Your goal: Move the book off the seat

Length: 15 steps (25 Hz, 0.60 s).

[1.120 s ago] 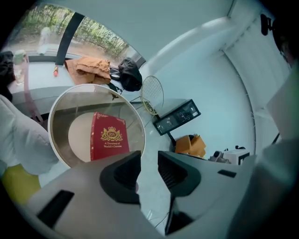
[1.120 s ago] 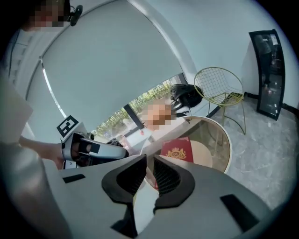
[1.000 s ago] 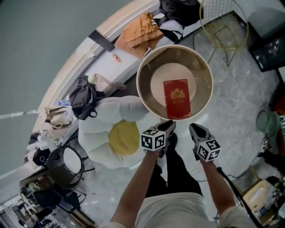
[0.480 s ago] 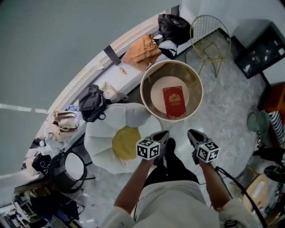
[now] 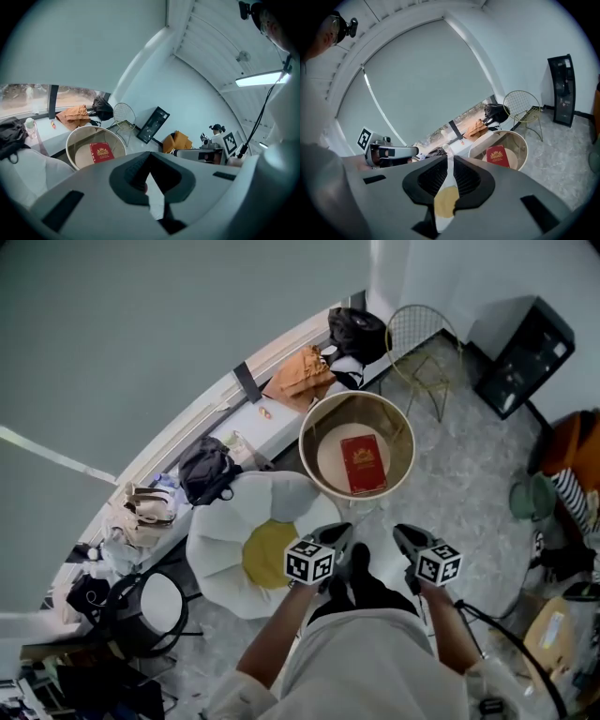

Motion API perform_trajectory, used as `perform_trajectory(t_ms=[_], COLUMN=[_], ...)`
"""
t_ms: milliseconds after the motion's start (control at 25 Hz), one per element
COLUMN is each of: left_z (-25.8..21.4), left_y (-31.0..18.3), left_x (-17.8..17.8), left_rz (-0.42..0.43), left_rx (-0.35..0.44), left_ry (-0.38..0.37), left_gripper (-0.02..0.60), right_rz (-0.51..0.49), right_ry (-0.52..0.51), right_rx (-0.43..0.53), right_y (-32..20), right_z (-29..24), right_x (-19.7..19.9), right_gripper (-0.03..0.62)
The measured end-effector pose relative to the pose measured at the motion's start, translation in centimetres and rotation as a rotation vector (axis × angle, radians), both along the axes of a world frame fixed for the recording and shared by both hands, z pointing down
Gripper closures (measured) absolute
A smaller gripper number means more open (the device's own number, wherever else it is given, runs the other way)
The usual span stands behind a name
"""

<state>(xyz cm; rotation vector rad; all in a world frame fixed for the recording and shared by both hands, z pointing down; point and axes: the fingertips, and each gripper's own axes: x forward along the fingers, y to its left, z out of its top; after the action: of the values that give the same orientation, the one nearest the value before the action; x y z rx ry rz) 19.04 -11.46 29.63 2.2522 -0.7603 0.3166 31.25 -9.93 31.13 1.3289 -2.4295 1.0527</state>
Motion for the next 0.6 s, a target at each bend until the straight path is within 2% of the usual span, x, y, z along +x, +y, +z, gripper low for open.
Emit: perform_trajectory(t_ms=[200, 320, 600], left_z=[-3.9, -4.9, -5.9], left_y=[4.0, 6.0, 8.7], left_x=[0.2, 0.3, 0.7], left_rz=[0.043, 0.063, 0.023], left_rx=[0.045, 0.094, 0.12], left_ry=[0.015, -0.026, -0.013], left_gripper=[0.58, 0.58, 0.579], right_rz=[-0.005, -0.03, -0.052], right_ry=[-0.022, -0.021, -0.021], right_rx=[0.053, 0.077, 0.112], right_y=[3.4, 5.5, 8.2], right_z=[-3.3, -4.6, -6.3], right_x=[-0.1, -0.1, 1.8], right_gripper=[0.533, 0.533, 0.534])
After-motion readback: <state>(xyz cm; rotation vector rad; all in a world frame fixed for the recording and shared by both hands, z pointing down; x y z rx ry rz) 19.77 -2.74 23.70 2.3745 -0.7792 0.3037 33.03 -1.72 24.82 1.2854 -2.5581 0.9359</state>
